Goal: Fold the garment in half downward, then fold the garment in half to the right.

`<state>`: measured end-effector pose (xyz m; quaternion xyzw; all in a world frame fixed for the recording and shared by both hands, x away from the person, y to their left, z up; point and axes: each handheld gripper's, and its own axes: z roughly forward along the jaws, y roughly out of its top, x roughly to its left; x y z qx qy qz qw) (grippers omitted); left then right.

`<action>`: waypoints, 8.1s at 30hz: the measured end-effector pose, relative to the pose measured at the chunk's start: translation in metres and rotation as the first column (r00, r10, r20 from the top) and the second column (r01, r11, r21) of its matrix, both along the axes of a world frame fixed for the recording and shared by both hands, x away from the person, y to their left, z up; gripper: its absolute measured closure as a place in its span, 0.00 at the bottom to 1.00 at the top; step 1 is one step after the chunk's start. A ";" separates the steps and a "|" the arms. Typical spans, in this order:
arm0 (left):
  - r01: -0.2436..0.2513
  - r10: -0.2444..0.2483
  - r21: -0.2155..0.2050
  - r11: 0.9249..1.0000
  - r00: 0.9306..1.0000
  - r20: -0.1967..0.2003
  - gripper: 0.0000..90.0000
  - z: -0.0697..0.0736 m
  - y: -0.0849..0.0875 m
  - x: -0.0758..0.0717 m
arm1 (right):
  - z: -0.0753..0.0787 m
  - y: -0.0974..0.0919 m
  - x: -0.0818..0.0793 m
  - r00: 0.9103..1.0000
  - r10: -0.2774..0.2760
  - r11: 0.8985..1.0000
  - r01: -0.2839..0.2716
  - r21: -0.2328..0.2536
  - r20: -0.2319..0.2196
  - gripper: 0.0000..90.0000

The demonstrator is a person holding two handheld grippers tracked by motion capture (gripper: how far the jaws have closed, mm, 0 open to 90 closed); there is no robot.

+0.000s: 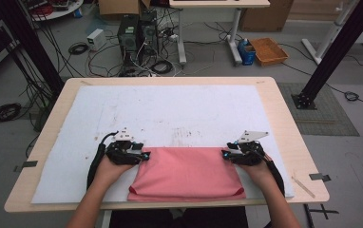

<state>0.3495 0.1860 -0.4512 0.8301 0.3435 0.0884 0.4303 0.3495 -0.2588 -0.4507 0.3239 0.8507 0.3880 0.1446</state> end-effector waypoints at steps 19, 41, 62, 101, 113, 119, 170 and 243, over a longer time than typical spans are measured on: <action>0.025 -0.025 0.010 1.000 0.999 -0.025 0.90 0.002 -0.002 -0.004 | 0.003 -0.003 -0.005 1.000 0.012 1.000 -0.012 0.003 0.027 0.96; -0.026 0.028 -0.031 0.999 0.998 0.051 0.91 0.009 0.005 0.021 | 0.015 0.001 0.021 0.997 -0.013 0.999 0.016 -0.028 0.072 0.96; -0.094 0.095 -0.005 0.996 0.995 0.020 0.91 0.006 0.010 0.052 | 0.018 0.012 0.063 0.997 -0.069 0.996 0.071 -0.060 0.046 0.96; -0.030 0.039 -0.089 0.996 0.994 0.105 0.26 0.034 0.023 -0.046 | 0.048 -0.030 0.006 0.995 -0.052 0.968 0.029 0.250 0.086 0.24; -0.127 0.129 -0.035 0.991 0.991 0.036 0.33 0.012 0.027 -0.047 | 0.064 -0.009 0.006 0.994 0.007 0.968 -0.035 0.248 0.111 0.23; -0.130 0.130 -0.025 0.991 0.991 0.013 0.35 0.004 0.026 -0.047 | 0.063 0.000 0.011 0.995 0.008 0.973 -0.031 0.227 0.103 0.23; 0.064 -0.062 -0.095 0.993 0.998 0.025 0.90 0.005 0.017 -0.064 | 0.095 0.095 0.042 0.983 0.174 0.977 -0.179 0.117 0.054 0.23; 0.211 -0.196 -0.191 0.959 0.976 0.095 0.90 0.040 0.004 -0.069 | 0.066 0.273 0.070 0.911 0.412 0.910 -0.410 -0.060 0.021 0.95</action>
